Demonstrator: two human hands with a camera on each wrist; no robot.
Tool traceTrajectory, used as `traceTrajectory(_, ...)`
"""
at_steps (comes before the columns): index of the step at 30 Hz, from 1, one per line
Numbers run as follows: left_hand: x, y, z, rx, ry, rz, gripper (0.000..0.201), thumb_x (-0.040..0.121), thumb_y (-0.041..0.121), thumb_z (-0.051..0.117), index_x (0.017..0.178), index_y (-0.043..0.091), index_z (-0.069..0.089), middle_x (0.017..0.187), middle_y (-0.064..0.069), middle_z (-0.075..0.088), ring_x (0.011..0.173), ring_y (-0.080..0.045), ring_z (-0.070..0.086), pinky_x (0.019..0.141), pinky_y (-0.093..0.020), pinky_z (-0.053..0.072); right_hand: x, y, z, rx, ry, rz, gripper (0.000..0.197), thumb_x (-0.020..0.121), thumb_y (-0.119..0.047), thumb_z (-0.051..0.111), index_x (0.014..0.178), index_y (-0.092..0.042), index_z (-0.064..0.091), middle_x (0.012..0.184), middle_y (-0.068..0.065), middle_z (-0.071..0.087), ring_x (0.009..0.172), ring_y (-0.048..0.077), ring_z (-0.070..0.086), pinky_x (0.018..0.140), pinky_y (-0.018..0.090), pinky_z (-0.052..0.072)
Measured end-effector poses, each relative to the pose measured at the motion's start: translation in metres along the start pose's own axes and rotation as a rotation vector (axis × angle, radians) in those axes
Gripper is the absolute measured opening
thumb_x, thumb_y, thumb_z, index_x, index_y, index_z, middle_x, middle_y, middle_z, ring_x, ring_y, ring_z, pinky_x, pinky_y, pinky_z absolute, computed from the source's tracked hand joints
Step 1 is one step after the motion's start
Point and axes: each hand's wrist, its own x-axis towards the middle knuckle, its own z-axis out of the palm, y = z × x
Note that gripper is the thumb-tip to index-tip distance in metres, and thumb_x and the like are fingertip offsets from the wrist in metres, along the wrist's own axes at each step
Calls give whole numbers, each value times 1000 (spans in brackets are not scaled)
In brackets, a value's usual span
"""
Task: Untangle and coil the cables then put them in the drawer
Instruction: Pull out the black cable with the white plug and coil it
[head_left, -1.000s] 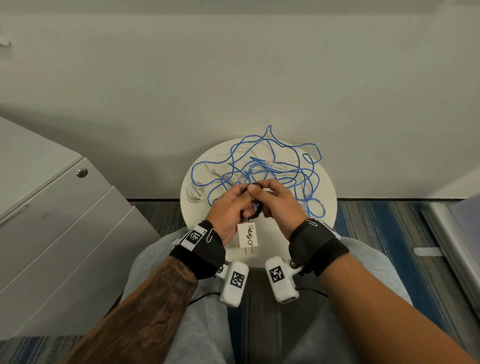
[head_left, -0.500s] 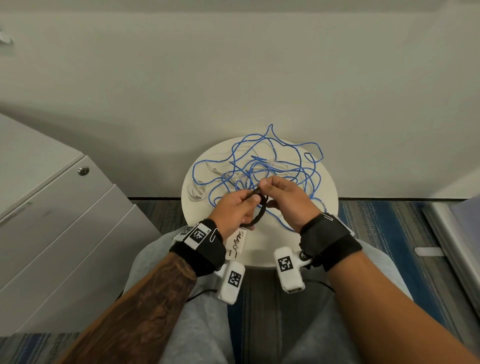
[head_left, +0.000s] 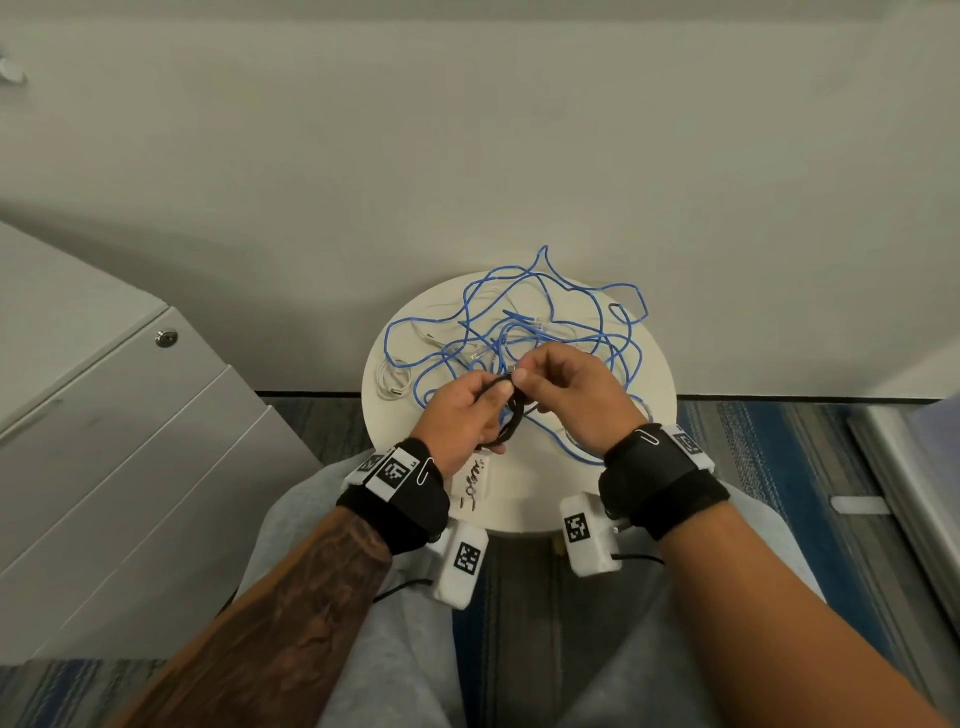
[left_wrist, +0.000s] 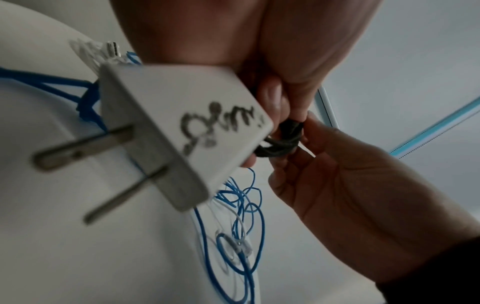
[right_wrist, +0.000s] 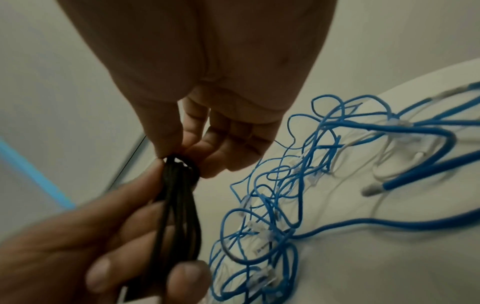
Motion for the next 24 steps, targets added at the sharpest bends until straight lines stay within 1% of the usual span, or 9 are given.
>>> traceTrajectory(4, -2, -1, 3, 16, -48, 37, 12, 99, 16, 55, 108, 10, 59, 54, 9, 44, 47, -5, 43, 67, -38, 55, 0, 0, 0, -9, 51, 35, 11, 98, -21, 62, 99, -13, 70, 87, 8, 71, 71, 5, 62, 67, 15, 50)
traceTrajectory(7, -3, -3, 5, 90, -12, 59, 10, 98, 18, 55, 98, 15, 65, 50, 9, 42, 46, -8, 41, 62, -36, 55, -1, -2, -2, 16, -12, 79, 17, 96, -28, 65, 94, -14, 75, 82, 3, 71, 72, 6, 62, 67, 16, 49)
traceTrajectory(11, -4, -4, 4, 137, -8, 62, 10, 98, 20, 56, 99, 15, 65, 52, 11, 44, 47, -7, 41, 61, -36, 54, -4, -4, -3, 33, -51, 63, 12, 94, -20, 67, 94, -9, 73, 85, 5, 71, 75, 4, 63, 68, 15, 47)
traceTrajectory(13, -2, -1, 3, 57, -52, 18, 13, 100, 25, 53, 104, 17, 63, 54, 12, 41, 47, -7, 40, 60, -34, 50, -5, -9, -3, 106, 7, 46, 13, 97, -15, 63, 95, -3, 68, 88, 8, 70, 73, 2, 62, 66, 12, 45)
traceTrajectory(16, 1, 1, 5, -239, -131, -146, 37, 103, 40, 39, 117, 14, 60, 59, 5, 27, 49, -10, 29, 56, -28, 37, -6, -18, 0, 236, 96, 26, 13, 101, -6, 53, 98, 6, 59, 88, 17, 69, 68, 2, 61, 61, 9, 43)
traceTrajectory(18, 0, -2, 10, -233, -142, -127, 36, 104, 39, 38, 110, 12, 60, 59, 4, 25, 50, -10, 26, 53, -24, 29, -6, -23, 4, 273, 118, 15, 15, 102, -5, 50, 100, 9, 57, 82, 10, 66, 63, 2, 58, 57, 11, 43)
traceTrajectory(20, -2, -4, 14, -173, -130, -79, 30, 103, 34, 42, 100, 12, 61, 58, 5, 26, 50, -8, 25, 49, -20, 28, -6, -27, 5, 278, 152, 7, 17, 102, -6, 49, 100, 10, 56, 80, 6, 64, 62, 1, 56, 56, 11, 43)
traceTrajectory(22, -3, -2, 15, -152, -109, -62, 27, 101, 33, 46, 93, 11, 59, 56, 6, 28, 49, -8, 25, 47, -18, 28, -3, -27, 4, 266, 206, -6, 14, 103, -8, 50, 98, 4, 57, 79, 4, 65, 65, 1, 56, 61, 11, 43)
traceTrajectory(24, -2, 2, 13, -157, -100, -74, 23, 102, 28, 46, 93, 11, 59, 56, 6, 30, 50, -8, 27, 48, -18, 29, 1, -24, 2, 267, 266, 10, 12, 103, -11, 51, 96, -3, 58, 79, 1, 67, 67, 4, 55, 64, 14, 44)
